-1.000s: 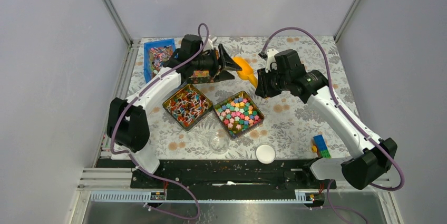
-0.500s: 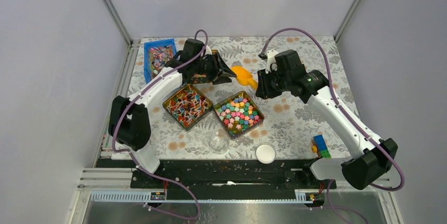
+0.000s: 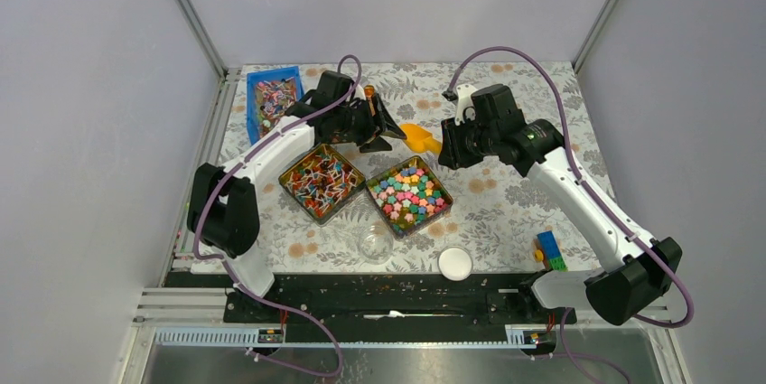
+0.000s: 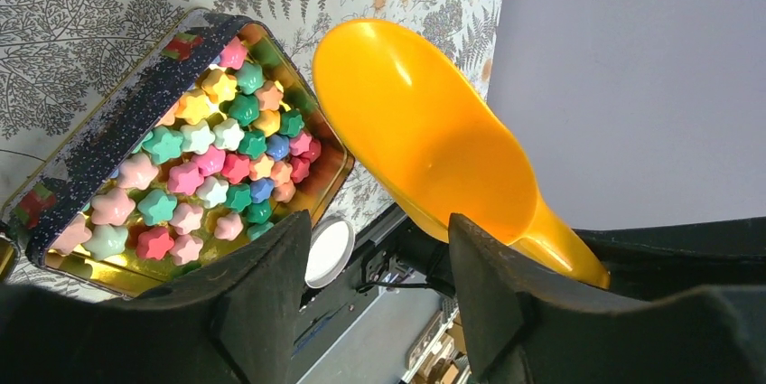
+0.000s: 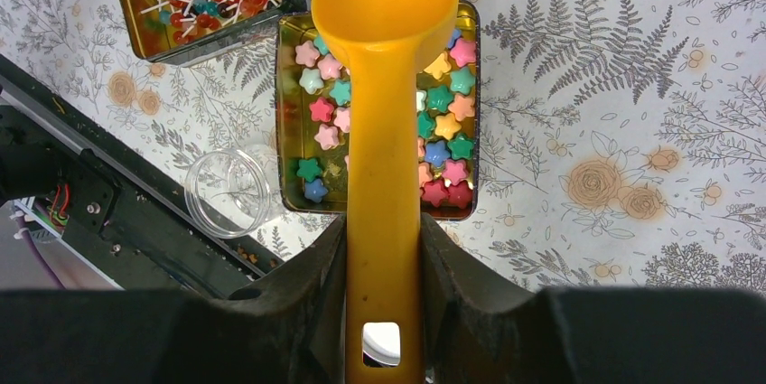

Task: Pack the candies
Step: Adjust the storage box at the center of the board.

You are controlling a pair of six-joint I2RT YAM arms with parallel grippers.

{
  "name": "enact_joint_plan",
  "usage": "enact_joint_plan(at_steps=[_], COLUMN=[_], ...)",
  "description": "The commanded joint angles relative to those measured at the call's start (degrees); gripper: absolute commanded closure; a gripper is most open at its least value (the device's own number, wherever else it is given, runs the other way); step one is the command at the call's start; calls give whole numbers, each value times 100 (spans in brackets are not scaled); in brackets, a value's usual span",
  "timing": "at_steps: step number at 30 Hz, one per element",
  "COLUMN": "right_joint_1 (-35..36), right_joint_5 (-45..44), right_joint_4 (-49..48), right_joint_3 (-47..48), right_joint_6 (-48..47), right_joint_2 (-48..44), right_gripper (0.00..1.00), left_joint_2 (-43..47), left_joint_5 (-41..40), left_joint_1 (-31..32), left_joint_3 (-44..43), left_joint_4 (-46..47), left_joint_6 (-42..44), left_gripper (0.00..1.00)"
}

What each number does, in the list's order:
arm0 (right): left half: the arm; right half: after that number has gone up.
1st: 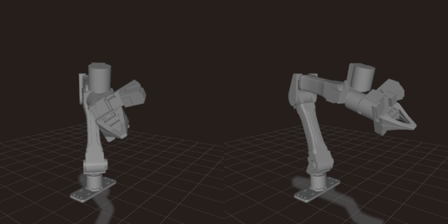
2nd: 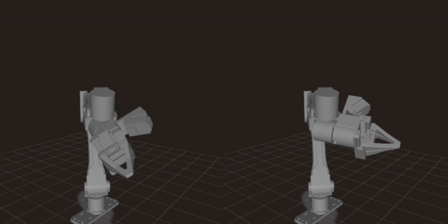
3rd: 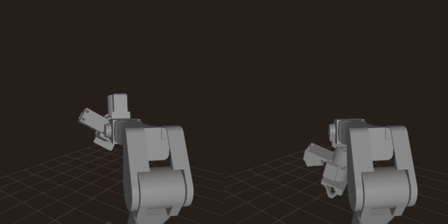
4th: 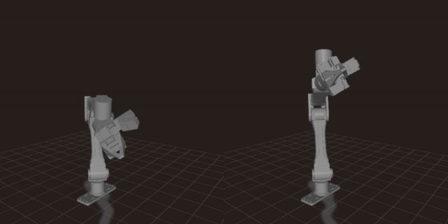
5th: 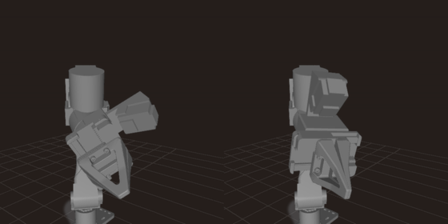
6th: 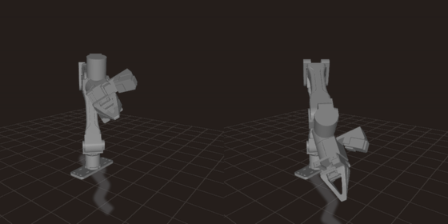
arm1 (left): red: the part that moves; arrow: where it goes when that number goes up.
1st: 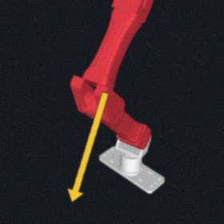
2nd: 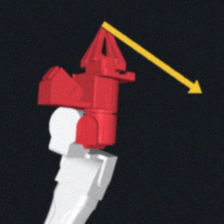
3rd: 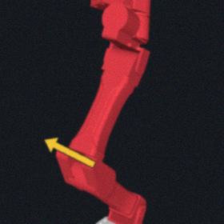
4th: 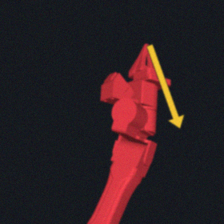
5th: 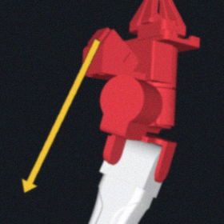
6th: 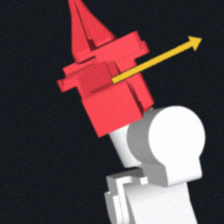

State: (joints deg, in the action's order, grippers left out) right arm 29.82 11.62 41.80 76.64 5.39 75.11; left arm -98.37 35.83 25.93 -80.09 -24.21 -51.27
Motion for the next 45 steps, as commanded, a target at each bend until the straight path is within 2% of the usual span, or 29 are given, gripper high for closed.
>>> enact_joint_plan(at_steps=[1, 5, 10, 16, 23, 28, 30, 36, 41, 45], right_joint_1=[6, -8, -95, -359, -388, -390, -389, -383, -381, -361], right_joint_5=[43, -214, -434, -326, -301, -81, 27, 200, 241, 333], right_joint_4=[-85, -61, 67, 218, 534, 632, 649, 848, 1032, 1119], right_joint_3=[170, 88, -45, -240, -371, -438, -466, -432, -372, -397], right_joint_6=[-75, 35, 144, 224, 190, 236, 274, 208, 158, 159], right_joint_2=[-26, -80, -190, -386, -572, -594, -589, -506, -355, -218], right_gripper=[100, 100, 100, 100, 100, 100, 100, 100, 100, 100], left_joint_2=[421, 571, 456, -318, -1408, -1864, -1920, -1636, -1474, -1393], left_joint_5=[-73, -332, -1061, -1985, -2467, -2682, -2719, -2650, -2598, -2521], left_joint_1=[35, 30, 47, 371, 704, 847, 852, 852, 860, 907], left_joint_3=[-45, 68, -62, -640, -1257, -1594, -1581, -1175, -826, -557], left_joint_4=[65, -223, -1209, -2042, -2115, -2145, -2143, -1991, -1957, -1931], left_joint_6=[352, 713, 1868, 3260, 3737, 3752, 3745, 3628, 3016, 2351], left_gripper=[42, 42, 43, 46, 51, 59, 66, 84, 100, 100])
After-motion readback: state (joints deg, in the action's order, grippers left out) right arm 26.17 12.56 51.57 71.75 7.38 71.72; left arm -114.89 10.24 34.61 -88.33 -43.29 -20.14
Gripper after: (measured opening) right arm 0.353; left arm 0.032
